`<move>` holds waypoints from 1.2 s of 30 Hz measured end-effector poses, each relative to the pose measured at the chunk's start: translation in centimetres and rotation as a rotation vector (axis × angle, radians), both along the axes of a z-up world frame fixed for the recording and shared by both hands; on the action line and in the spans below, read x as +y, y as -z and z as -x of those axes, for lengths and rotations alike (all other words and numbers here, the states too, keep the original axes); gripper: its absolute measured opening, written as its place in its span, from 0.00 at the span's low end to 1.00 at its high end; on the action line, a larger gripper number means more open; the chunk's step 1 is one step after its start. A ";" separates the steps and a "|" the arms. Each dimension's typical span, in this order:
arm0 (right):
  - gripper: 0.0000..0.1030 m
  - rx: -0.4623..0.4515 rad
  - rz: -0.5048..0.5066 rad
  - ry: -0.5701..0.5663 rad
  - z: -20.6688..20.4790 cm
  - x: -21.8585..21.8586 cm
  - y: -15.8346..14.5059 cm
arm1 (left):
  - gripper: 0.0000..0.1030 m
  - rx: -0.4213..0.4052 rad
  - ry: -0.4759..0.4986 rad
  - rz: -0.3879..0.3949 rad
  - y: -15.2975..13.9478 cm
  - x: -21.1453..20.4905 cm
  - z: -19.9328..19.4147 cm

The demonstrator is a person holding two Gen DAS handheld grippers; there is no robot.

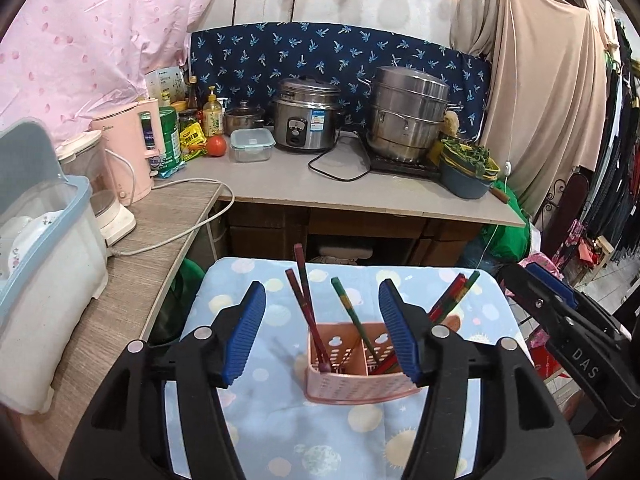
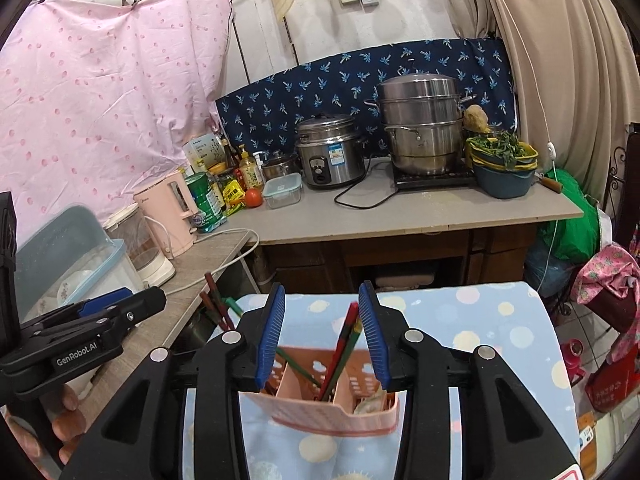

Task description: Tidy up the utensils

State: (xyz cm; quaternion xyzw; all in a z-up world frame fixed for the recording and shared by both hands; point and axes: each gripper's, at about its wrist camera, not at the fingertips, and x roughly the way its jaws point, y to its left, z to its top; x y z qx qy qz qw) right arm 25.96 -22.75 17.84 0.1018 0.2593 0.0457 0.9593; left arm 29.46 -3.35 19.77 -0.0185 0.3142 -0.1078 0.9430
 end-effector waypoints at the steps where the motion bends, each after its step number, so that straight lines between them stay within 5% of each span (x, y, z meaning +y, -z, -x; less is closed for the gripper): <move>1: 0.37 0.005 -0.002 -0.002 0.5 0.0 0.2 | 0.54 0.002 0.001 -0.003 0.1 0.0 0.3; 36: 0.54 0.116 0.013 0.022 11.2 1.6 6.2 | 0.54 0.110 -0.021 -0.081 6.9 0.0 9.6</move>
